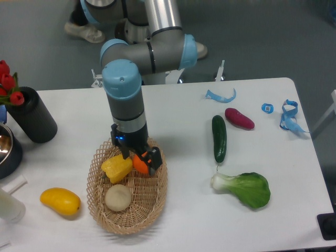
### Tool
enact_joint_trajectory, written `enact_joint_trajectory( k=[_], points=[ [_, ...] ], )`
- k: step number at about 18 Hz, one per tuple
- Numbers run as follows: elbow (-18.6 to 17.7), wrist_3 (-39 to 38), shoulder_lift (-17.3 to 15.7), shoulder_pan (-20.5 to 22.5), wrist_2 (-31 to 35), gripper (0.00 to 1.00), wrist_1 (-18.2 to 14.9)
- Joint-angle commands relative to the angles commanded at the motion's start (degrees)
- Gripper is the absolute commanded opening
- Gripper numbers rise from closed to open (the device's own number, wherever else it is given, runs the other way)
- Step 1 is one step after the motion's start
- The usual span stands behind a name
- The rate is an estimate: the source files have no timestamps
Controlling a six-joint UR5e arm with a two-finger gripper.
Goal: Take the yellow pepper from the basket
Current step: 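Lower the gripper onto the yellow pepper and close around it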
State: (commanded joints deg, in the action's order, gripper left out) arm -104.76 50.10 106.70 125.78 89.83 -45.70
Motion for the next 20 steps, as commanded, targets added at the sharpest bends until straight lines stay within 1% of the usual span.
enact_joint_trajectory(
  k=[1,6,12,15,17,20],
  points=[
    [-0.52,0.09,0.18,-0.27,-0.17,1.0,0.0],
    [-0.62,0.62,2.72,-0.53,-0.18,1.0,0.17],
    [-0.88,0.62,2.9,-1.76,-0.44,1.0,0.0],
    [-0.97,0.53,3.95,-2.38,-0.44,1.0,-0.09],
    [-1.41,0.44,4.4,-2.9,-0.44,1.0,0.0],
    [-2.11,0.53,4.22,-3.17,-0.44,1.0,0.0]
  ],
)
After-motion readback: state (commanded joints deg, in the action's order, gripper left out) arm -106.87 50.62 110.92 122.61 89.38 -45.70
